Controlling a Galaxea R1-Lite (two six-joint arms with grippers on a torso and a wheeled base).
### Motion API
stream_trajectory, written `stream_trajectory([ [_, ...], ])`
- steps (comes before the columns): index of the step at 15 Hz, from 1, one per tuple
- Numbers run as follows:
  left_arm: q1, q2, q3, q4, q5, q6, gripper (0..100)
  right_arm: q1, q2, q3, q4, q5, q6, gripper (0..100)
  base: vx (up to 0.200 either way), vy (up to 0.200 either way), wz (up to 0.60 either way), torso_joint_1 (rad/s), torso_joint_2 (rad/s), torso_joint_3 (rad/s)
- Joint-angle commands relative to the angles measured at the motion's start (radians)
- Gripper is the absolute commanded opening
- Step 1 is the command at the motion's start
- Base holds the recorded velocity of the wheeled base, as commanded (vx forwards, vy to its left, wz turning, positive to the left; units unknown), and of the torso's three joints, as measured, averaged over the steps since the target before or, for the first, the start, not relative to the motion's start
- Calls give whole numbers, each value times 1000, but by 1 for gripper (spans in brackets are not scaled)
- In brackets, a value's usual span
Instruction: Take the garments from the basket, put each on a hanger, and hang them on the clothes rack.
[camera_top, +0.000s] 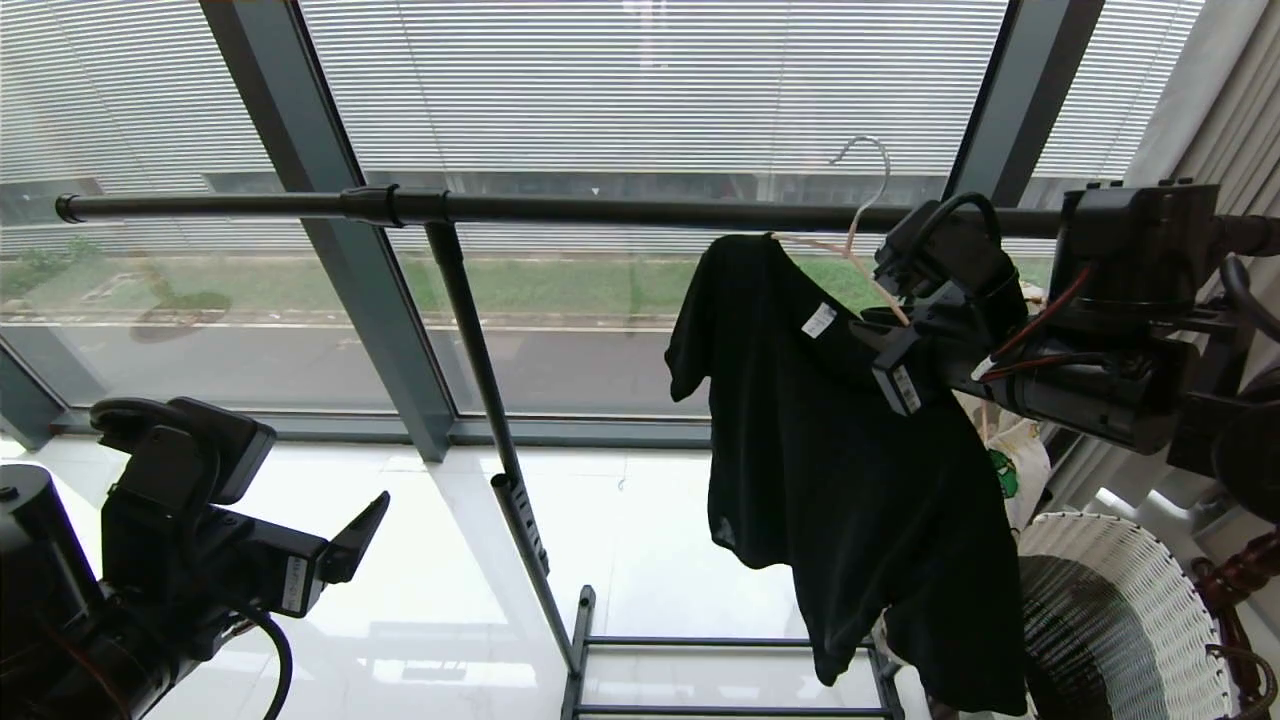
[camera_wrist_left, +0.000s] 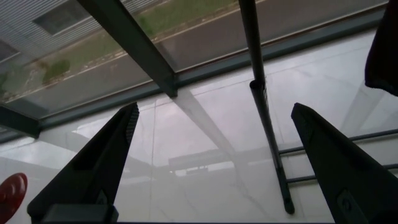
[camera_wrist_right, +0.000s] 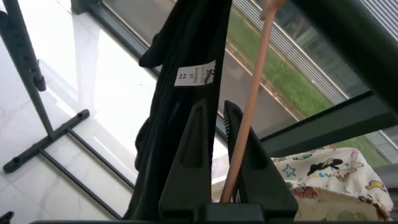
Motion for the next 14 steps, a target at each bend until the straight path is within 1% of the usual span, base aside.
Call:
stream_trajectory([
  [1,-2,-1,0,-1,1,0,100,-26,41,-16,-1,2,0,0,0,0,0,0,0,0],
  [7,-2,-3,2,-1,1,0,100,-49,122,-20,-6,5,6,0,0,0,0,0,0,0],
  [10,-2,-3,9,-1,2,-2,100,-54,131,-34,-4,5,7,0,0,0,0,0,0,0],
  [14,-34,-3,16,-1,2,-5,100,-54,134,-39,-4,3,6,0,0,0,0,0,0,0],
])
